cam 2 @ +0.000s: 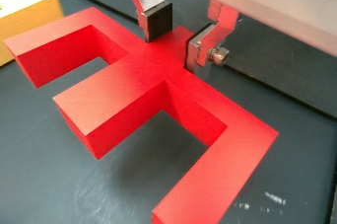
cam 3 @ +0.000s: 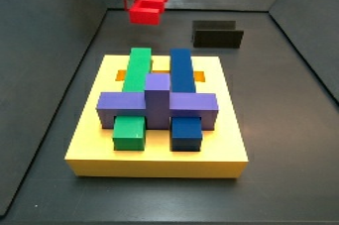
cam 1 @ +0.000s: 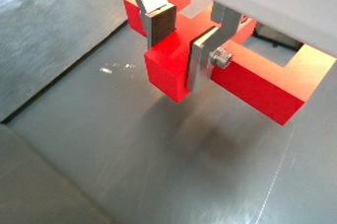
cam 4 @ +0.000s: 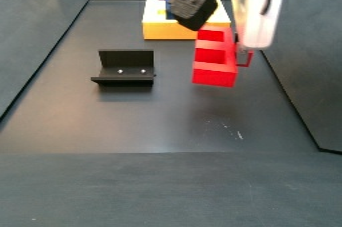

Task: Pick up the red object. Move up. Place the red object on the fixture. Regrasp the red object. Move to above the board. Insert the red object.
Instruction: Place the red object on the fixture.

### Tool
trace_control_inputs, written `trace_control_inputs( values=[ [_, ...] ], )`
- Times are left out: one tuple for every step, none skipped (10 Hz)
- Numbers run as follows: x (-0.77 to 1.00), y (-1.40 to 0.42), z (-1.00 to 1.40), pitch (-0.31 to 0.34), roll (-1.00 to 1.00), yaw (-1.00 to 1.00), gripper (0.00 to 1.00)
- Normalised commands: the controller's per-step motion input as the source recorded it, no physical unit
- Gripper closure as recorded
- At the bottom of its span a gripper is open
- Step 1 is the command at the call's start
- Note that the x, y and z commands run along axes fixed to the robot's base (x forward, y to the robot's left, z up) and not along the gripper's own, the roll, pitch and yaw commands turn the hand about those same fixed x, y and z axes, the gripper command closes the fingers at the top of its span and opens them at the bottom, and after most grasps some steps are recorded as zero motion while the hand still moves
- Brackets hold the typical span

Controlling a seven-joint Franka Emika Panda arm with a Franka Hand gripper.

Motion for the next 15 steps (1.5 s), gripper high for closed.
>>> trace_control_inputs(
  values=[
    [0.44,0.0,0.0,0.143,-0.01,0.47,1.0],
    [0.53,0.0,0.0,0.223,0.0,0.47,1.0],
    [0.54,-0.07,0.0,0.254,0.03,0.46,1.0],
    [0.6,-0.09,0.0,0.289,0.05,0.47,1.0],
    [0.59,-0.05,0.0,0.314,0.07,0.49,1.0],
    [0.54,-0.05,0.0,0.28,0.05,0.56,1.0],
    [0.51,-0.05,0.0,0.251,0.04,0.59,1.0],
    [0.49,-0.07,0.01,0.234,0.05,0.6,1.0],
    [0.43,-0.09,0.03,0.214,0.04,0.57,1.0],
    [0.4,-0.09,0.11,0.197,0.01,0.55,1.0],
    [0.34,-0.12,0.14,0.143,0.0,0.57,1.0],
    [0.31,-0.14,0.11,0.123,0.03,0.5,1.0],
    [0.33,-0.11,0.14,0.137,0.0,0.48,1.0],
    [0.34,-0.1,0.11,0.129,0.0,0.46,1.0],
    [0.35,-0.09,0.13,0.12,0.0,0.46,1.0]
  ],
)
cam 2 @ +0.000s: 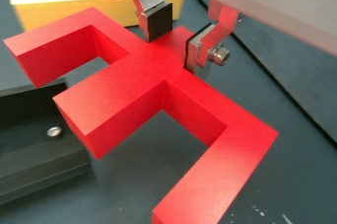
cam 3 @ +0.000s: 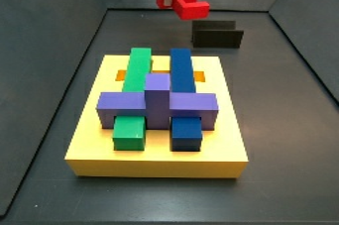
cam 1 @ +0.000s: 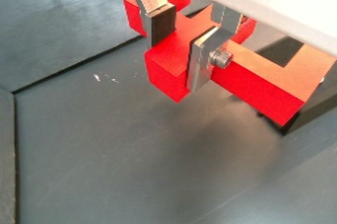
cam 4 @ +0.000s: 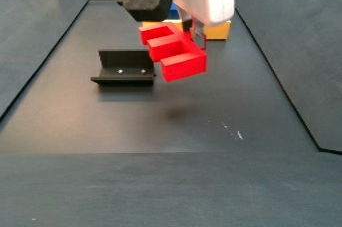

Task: Pick up the red object. Move up. Place the red object on the fixture. Regrasp the red object. Move to above the board. Insert the red object.
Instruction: Place the red object on the fixture.

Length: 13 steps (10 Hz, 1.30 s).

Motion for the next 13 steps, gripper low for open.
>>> trace_control_inputs(
  values=[
    [0.35,-0.06,0.16,0.109,-0.03,0.47,1.0],
    [0.35,-0.04,0.15,0.114,-0.06,0.46,1.0],
    [0.37,-0.03,0.13,0.106,-0.1,0.45,1.0],
    [0.35,-0.03,0.11,0.094,-0.1,0.45,1.0],
    [0.38,-0.04,0.0,0.034,-0.26,0.5,1.0],
    [0.37,-0.03,0.0,0.003,-0.3,0.53,1.0],
    [0.37,-0.04,0.0,0.0,-0.3,0.53,1.0],
    [0.31,-0.03,0.0,0.0,-0.24,0.51,1.0],
    [0.27,-0.04,0.0,0.0,-0.21,0.49,1.0],
    [0.28,-0.03,0.0,0.0,-0.19,0.49,1.0],
    [0.28,-0.01,0.0,0.0,-0.16,0.45,1.0],
    [0.06,0.0,0.0,0.0,-0.12,0.0,1.0],
    [0.0,0.0,0.0,0.0,-0.03,-0.03,1.0]
  ],
)
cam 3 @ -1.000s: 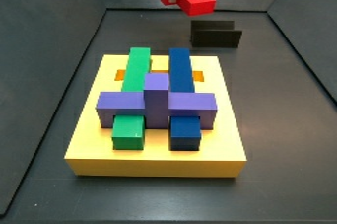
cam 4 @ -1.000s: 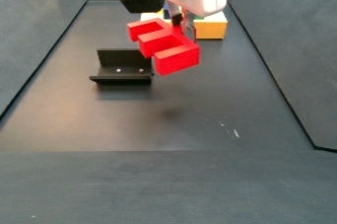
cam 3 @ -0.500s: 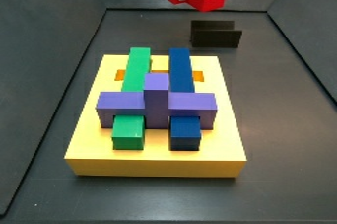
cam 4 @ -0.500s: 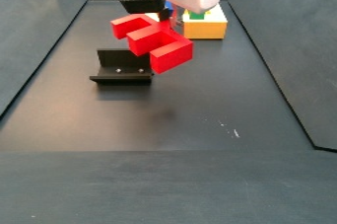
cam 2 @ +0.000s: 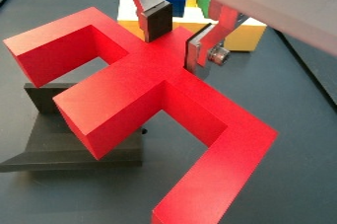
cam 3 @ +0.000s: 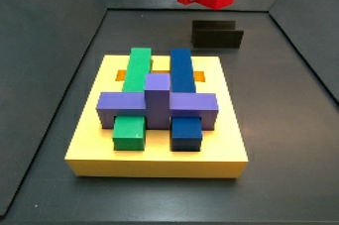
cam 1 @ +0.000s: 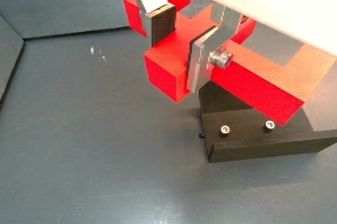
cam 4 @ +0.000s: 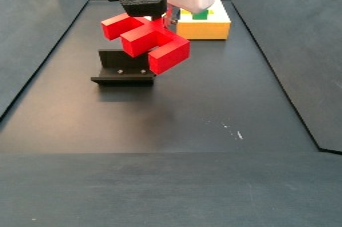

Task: Pick up the red object. Move up. Place the red object on the fixture. Regrasp the red object. Move to above the board. Insert the red object.
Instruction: Place the red object on the fixture.

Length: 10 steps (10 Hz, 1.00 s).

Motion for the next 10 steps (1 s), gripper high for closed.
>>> trace_control_inputs(
  values=[
    [0.12,0.0,0.0,0.029,-0.53,0.0,1.0],
    [0.07,0.0,0.01,0.071,-0.84,0.21,1.0],
    [0.09,0.0,0.0,0.117,-0.99,0.28,1.0],
    [0.14,0.0,0.01,0.123,-1.0,0.32,1.0],
    [0.23,0.0,0.02,0.114,-0.94,0.35,1.0],
    [0.34,-0.03,0.03,0.129,-0.75,0.38,1.0],
    [0.45,-0.05,0.01,0.274,-0.52,0.36,1.0],
    [0.5,-0.05,0.0,0.366,-0.45,0.35,1.0],
    [0.51,-0.06,0.0,0.406,-0.42,0.36,1.0],
    [0.52,-0.07,0.0,0.431,-0.39,0.35,1.0]
  ],
)
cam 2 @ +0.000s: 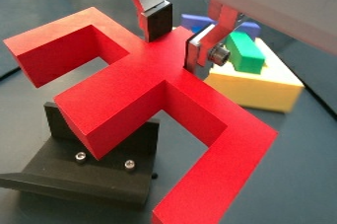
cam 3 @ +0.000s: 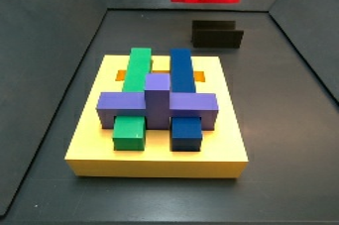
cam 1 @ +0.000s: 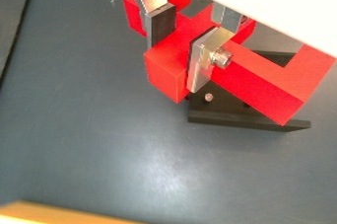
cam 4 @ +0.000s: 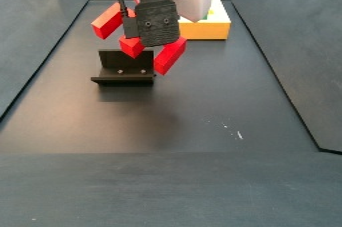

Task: Pick up the red object. Move up. Place the red object on the fixture. Regrasp the red object. Move to above the board. Insert the red object.
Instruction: Place the red object on the fixture.

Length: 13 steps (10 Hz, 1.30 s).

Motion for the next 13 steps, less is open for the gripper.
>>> trace_control_inputs(
  values=[
    [0.58,-0.09,0.0,0.474,-0.35,0.29,1.0],
    [0.61,-0.11,0.0,0.483,-0.29,0.22,1.0],
    [0.66,-0.16,0.0,0.486,-0.26,0.16,1.0],
    [0.6,-0.18,0.0,0.466,-0.26,-0.03,1.0],
    [0.49,-0.1,0.0,0.326,-0.27,-0.01,1.0],
    [0.32,-0.02,0.0,0.203,-0.21,0.0,1.0],
    [0.08,0.0,0.0,0.103,-0.07,0.0,1.0],
    [0.0,0.0,-0.02,0.0,0.0,0.0,1.0],
    [0.25,-0.02,-0.15,0.0,-0.15,0.0,1.0],
    [0.53,0.0,-0.13,0.086,-0.33,0.06,1.0],
    [0.53,0.0,0.0,0.32,-0.42,0.24,1.0],
    [0.46,0.0,0.06,0.466,-0.53,0.27,1.0],
    [0.31,0.0,0.0,0.511,-0.68,0.29,1.0]
  ],
)
